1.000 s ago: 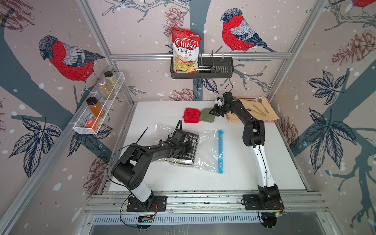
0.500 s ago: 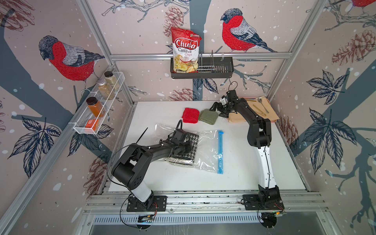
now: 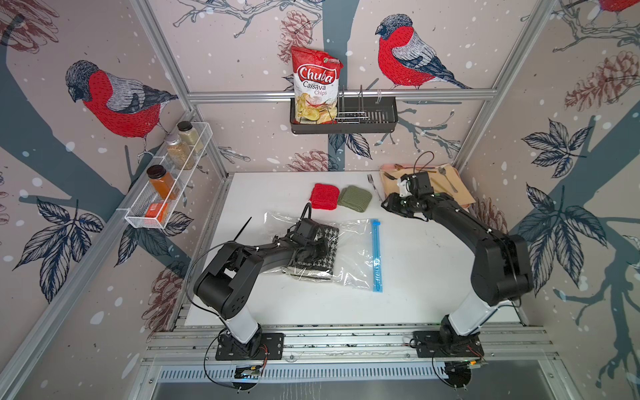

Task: Take the scarf out of the vacuum bag
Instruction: Adjust the vacuum bag at the center of the board.

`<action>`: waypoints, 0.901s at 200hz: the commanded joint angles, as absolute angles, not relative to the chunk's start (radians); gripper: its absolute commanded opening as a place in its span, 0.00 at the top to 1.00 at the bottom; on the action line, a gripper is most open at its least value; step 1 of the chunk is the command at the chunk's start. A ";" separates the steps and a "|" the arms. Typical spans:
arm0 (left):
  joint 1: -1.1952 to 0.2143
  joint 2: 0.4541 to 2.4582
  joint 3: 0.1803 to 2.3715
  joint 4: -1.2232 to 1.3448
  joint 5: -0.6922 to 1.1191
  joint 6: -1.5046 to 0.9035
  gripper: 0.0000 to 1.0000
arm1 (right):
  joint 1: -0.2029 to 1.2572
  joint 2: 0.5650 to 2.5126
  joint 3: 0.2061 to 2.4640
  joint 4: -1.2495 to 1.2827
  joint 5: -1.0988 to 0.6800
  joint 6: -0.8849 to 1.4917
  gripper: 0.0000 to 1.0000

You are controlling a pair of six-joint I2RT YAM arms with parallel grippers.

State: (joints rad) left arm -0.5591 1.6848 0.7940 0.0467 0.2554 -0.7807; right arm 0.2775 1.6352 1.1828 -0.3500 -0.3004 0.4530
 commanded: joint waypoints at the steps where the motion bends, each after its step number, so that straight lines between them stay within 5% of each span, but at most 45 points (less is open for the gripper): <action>1: -0.562 1.714 0.806 0.017 0.261 -0.793 0.97 | 0.284 1.510 1.002 -0.185 -0.361 0.495 1.00; 51: -0.565 1.714 0.836 0.015 0.264 -0.790 0.97 | 0.284 1.370 0.730 -0.102 -0.473 0.557 0.99; 60: -0.565 1.704 0.839 0.014 0.264 -0.790 0.96 | 0.287 1.376 0.709 -0.085 -0.495 0.568 0.87; 74: -0.567 1.680 0.843 0.013 0.264 -0.786 0.91 | 0.285 1.387 0.672 -0.035 -0.540 0.588 0.49; 97: -0.566 1.632 0.858 -0.011 0.249 -0.774 0.78 | 0.286 1.408 0.631 0.039 -0.593 0.618 0.36; 154: -0.381 1.435 0.884 -0.188 0.278 -0.685 0.63 | 0.298 1.514 0.552 0.263 -0.705 0.706 0.39; 163: -0.309 1.392 0.880 -0.227 0.287 -0.656 0.62 | 0.302 1.529 0.543 0.301 -0.718 0.719 0.44; 180: -0.189 1.329 0.892 -0.307 0.286 -0.590 0.60 | 0.304 1.558 0.533 0.353 -0.746 0.741 0.72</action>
